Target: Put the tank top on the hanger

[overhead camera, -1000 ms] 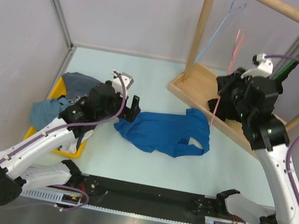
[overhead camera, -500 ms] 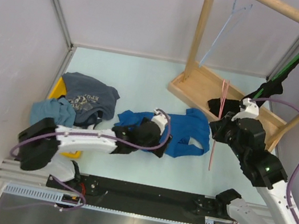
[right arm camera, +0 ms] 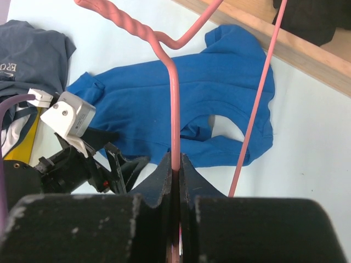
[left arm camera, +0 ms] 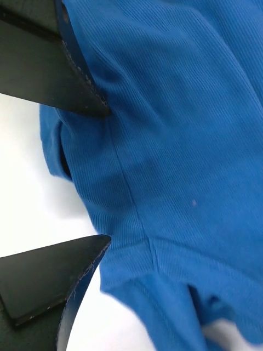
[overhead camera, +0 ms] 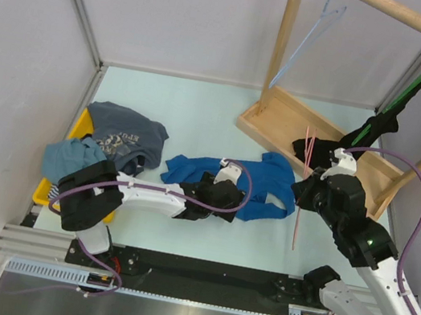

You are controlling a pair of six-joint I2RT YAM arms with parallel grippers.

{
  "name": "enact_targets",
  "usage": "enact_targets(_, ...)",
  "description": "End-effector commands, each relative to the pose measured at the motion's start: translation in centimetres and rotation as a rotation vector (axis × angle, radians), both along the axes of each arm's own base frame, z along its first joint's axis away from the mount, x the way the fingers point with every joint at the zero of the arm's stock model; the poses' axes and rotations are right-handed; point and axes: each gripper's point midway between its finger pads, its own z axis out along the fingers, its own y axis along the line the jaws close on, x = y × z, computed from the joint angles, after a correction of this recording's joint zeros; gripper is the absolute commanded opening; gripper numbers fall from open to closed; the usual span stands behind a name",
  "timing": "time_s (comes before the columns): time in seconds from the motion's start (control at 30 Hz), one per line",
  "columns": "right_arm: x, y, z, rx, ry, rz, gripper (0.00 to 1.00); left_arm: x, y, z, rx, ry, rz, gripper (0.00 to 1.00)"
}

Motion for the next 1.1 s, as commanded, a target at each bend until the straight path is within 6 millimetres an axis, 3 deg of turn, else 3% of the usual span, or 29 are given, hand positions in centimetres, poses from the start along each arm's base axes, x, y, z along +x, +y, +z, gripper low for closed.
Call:
enact_targets(0.0, 0.3, 0.8, 0.8, 0.041, -0.034, 0.02, 0.0, 0.7, 2.2, -0.1, 0.077, -0.056, 0.111, 0.94)
enact_targets(0.1, 0.6, 1.4, 0.5, 0.048, -0.027, 0.036, 0.0, 1.0, 3.2, -0.8, 0.147, -0.067, 0.119, 0.83)
enact_targets(0.13, 0.6, 1.6, 0.5, 0.052, -0.024, 0.046, 0.0, 1.2, 3.6, -1.0, 0.172, -0.079, 0.13, 0.7)
enact_targets(0.2, 0.6, 1.8, 0.5, 0.057, -0.025, 0.052, 0.0, 1.2, 4.5, -1.3, 0.219, -0.088, 0.138, 0.58)
enact_targets(0.23, 0.7, 1.8, 0.5, 0.057, -0.026, 0.053, 0.0, 1.3, 4.8, -1.2, 0.231, -0.097, 0.14, 0.44)
enact_targets(0.3, 0.8, 1.9, 0.3, 0.055, -0.024, 0.055, 0.0, 1.8, 6.2, -1.2, 0.267, -0.125, 0.162, 0.24)
enact_targets(0.43, 0.9, 2.5, -0.1, 0.058, -0.013, 0.078, 0.0, 2.8, 7.9, -1.9, 0.241, -0.088, 0.178, 0.0)
enact_targets(0.5, 0.8, 2.8, -0.3, 0.067, -0.014, 0.095, 0.0, 3.2, 8.4, -2.0, 0.224, -0.074, 0.16, 0.0)
enact_targets(0.6, 0.6, 3.6, -0.6, 0.082, -0.01, 0.138, 0.0, 5.8, 9.2, 0.3, 0.197, -0.124, 0.173, 0.0)
enact_targets(0.7, 0.8, 4.0, -1.3, 0.084, 0.002, 0.147, 0.0, 9.6, 10.2, 2.9, 0.178, -0.191, 0.182, 0.0)
enact_targets(0.77, 0.3, 4.8, -2.0, 0.102, 0.03, 0.19, 0.0, 11.9, 11.7, 3.6, 0.196, -0.201, 0.214, 0.0)
enact_targets(0.83, -0.1, 5.4, -2.5, 0.116, 0.041, 0.223, 0.0, 14.0, 12.6, 5.0, 0.197, -0.218, 0.238, 0.04)
enact_targets(0.87, -0.2, 5.5, -2.6, 0.118, 0.041, 0.234, 0.0, 14.3, 13.0, 5.2, 0.208, -0.213, 0.243, 0.14)
enact_targets(0.9, -0.4, 5.8, -2.7, 0.125, 0.044, 0.254, 0.0, 14.6, 12.9, 6.0, 0.21, -0.225, 0.243, 0.51)
enact_targets(0.93, -0.6, 5.9, -2.9, 0.124, 0.05, 0.264, 0.0, 14.6, 13.0, 6.6, 0.214, -0.234, 0.24, 0.71)
enact_targets(0.97, -0.7, 5.9, -3.0, 0.119, 0.049, 0.273, 0.0, 14.2, 13.1, 6.8, 0.217, -0.228, 0.238, 0.83)
enact_targets(1.0, -0.8, 5.9, -3.3, 0.113, 0.06, 0.281, 0.0, 13.5, 12.9, 8.0, 0.196, -0.251, 0.235, 0.92)
enact_targets(1.07, -0.9, 5.9, -3.7, 0.098, 0.065, 0.291, 0.0, 11.6, 12.7, 10.4, 0.187, -0.311, 0.235, 0.96)
